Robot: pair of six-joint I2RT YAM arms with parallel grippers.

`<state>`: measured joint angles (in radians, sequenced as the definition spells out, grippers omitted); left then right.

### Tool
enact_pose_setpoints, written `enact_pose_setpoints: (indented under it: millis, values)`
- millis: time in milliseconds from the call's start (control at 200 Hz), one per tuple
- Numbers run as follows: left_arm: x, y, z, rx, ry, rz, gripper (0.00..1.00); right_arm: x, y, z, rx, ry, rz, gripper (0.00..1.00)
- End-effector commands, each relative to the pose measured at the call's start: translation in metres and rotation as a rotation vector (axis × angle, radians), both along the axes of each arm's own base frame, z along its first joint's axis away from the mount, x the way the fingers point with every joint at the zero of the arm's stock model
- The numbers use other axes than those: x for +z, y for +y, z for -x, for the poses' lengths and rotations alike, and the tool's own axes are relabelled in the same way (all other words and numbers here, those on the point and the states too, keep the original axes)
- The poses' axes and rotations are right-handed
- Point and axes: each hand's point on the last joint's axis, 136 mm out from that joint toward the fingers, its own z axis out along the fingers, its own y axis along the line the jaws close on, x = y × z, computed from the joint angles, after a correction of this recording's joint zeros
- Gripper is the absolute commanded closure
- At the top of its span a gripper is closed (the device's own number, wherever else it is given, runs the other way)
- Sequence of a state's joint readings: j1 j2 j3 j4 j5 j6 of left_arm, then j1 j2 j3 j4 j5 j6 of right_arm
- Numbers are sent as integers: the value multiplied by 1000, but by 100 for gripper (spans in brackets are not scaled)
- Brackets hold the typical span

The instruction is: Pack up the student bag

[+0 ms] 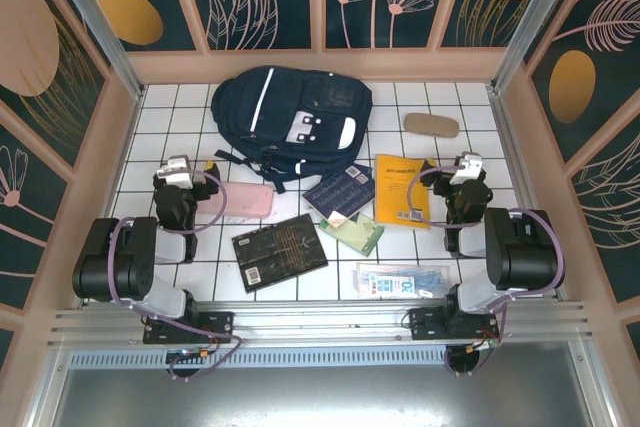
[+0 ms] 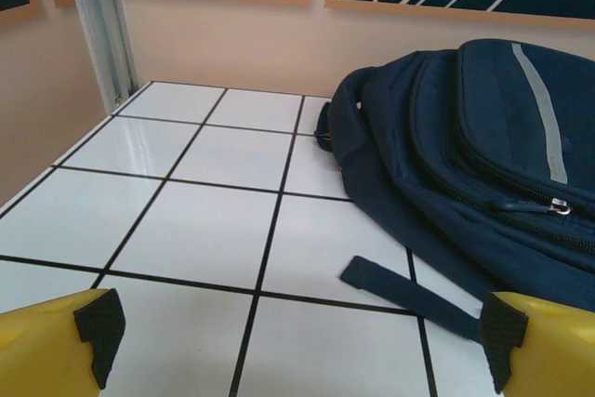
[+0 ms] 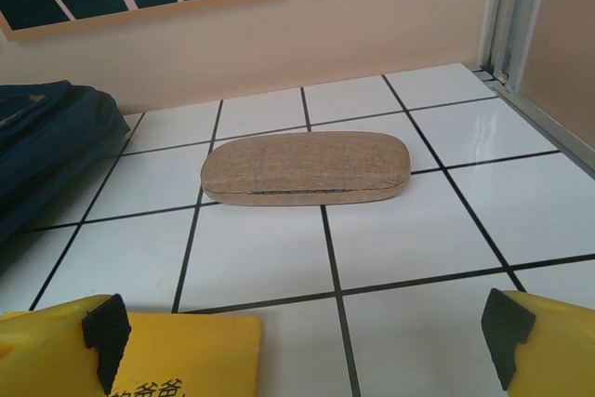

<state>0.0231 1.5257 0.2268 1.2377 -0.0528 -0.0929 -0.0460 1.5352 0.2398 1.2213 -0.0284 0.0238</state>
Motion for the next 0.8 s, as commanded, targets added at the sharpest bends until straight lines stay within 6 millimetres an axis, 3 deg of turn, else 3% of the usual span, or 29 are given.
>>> enact_pose_setpoints:
  millis: [0,796]
  values:
    - [14,-1,-4,-3,-45,-14,1,2,5,-1,28,-9,10,1]
    - [19,-5,-5,-25,-48,-19,1,6,6,-1,45,-20,7,1]
